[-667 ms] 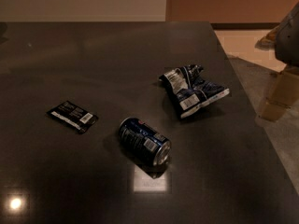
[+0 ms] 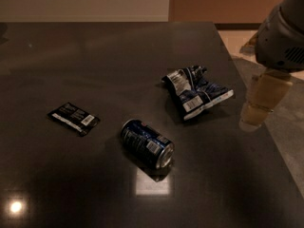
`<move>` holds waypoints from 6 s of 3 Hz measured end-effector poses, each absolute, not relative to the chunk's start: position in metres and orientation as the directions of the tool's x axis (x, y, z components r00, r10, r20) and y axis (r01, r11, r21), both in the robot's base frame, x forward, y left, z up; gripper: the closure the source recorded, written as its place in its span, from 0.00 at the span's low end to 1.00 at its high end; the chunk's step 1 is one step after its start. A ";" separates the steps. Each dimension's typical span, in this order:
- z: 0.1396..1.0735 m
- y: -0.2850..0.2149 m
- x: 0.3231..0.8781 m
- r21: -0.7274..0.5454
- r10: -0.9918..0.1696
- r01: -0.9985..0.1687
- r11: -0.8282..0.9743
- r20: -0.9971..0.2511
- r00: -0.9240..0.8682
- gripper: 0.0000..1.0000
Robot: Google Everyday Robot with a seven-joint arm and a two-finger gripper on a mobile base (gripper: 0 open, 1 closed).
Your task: Place pepsi can upright
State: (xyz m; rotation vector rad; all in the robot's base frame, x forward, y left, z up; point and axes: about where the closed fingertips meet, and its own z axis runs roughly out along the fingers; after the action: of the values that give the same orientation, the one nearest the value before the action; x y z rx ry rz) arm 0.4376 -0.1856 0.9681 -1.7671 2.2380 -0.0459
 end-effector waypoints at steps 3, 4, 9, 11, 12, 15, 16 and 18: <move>0.915 -0.067 0.439 -0.070 -0.937 -0.949 0.309 -0.191 -0.291 0.00; 0.899 -0.037 0.440 -0.027 -0.916 -0.928 0.371 -0.174 -0.361 0.00; 0.841 0.026 0.422 0.053 -0.872 -0.874 0.483 -0.064 -0.485 0.41; 0.857 0.032 0.421 0.055 -0.880 -0.888 0.457 -0.117 -0.460 0.88; 0.879 0.041 0.420 0.032 -0.892 -0.914 0.404 -0.207 -0.402 1.00; 0.922 0.051 0.422 -0.008 -0.761 -0.953 0.303 -0.604 -0.237 1.00; 0.924 0.034 0.425 -0.013 -0.656 -0.940 0.342 -0.719 -0.229 1.00; 0.917 0.014 0.412 0.037 -0.438 -0.939 0.343 -0.878 -0.194 1.00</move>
Offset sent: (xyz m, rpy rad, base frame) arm 0.0010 0.1265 -0.0636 0.0421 0.1834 -0.0627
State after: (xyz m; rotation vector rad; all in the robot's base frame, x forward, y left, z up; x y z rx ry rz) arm 0.4123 0.0135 0.9175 -1.2214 1.7878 0.7694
